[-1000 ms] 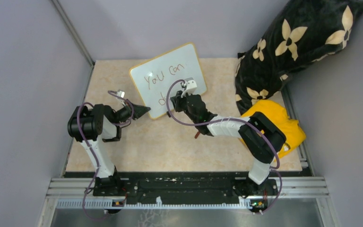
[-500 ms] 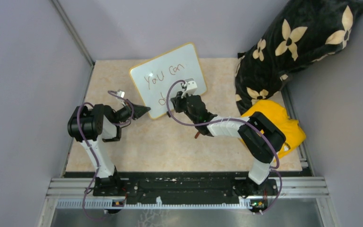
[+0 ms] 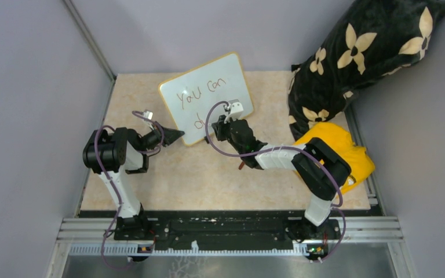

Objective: Write a sentence on the whiteboard

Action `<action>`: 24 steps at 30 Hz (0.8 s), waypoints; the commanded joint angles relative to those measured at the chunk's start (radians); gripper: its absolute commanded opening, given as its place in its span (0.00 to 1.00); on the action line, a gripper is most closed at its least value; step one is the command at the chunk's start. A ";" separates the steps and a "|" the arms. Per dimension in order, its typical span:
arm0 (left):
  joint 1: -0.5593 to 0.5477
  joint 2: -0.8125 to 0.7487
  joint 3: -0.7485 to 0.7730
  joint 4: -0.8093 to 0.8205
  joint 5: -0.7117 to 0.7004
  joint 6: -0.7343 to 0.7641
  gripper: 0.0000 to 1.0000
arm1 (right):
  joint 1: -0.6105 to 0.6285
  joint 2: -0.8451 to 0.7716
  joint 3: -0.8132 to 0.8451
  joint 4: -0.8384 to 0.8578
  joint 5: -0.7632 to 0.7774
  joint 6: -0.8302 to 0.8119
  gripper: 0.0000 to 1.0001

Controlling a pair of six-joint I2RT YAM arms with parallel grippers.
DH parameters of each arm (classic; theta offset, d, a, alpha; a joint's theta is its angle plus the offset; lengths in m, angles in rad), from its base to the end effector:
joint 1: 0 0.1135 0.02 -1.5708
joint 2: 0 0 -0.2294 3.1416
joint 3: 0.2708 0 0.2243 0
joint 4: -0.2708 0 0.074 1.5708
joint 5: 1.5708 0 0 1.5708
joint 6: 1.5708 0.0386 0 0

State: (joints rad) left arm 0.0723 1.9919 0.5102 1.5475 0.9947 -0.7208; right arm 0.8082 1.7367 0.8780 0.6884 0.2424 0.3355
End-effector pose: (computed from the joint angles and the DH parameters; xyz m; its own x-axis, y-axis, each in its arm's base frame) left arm 0.2892 -0.0115 0.1192 -0.4756 -0.3949 -0.7860 0.6407 0.4567 -0.6171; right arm 0.2515 0.2498 0.1965 -0.2878 0.1614 -0.9440 -0.4699 0.8351 0.2861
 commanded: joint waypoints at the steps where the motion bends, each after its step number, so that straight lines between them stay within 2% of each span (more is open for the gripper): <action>1: -0.011 0.010 0.008 0.091 0.027 -0.020 0.00 | -0.015 -0.038 -0.004 0.003 0.048 -0.010 0.00; 24: -0.010 0.011 0.011 0.088 0.028 -0.020 0.00 | -0.029 -0.039 0.074 -0.005 0.069 -0.046 0.00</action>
State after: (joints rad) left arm 0.0715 1.9919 0.5121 1.5475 0.9947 -0.7204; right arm 0.7998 1.7325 0.8974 0.6678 0.2737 0.3145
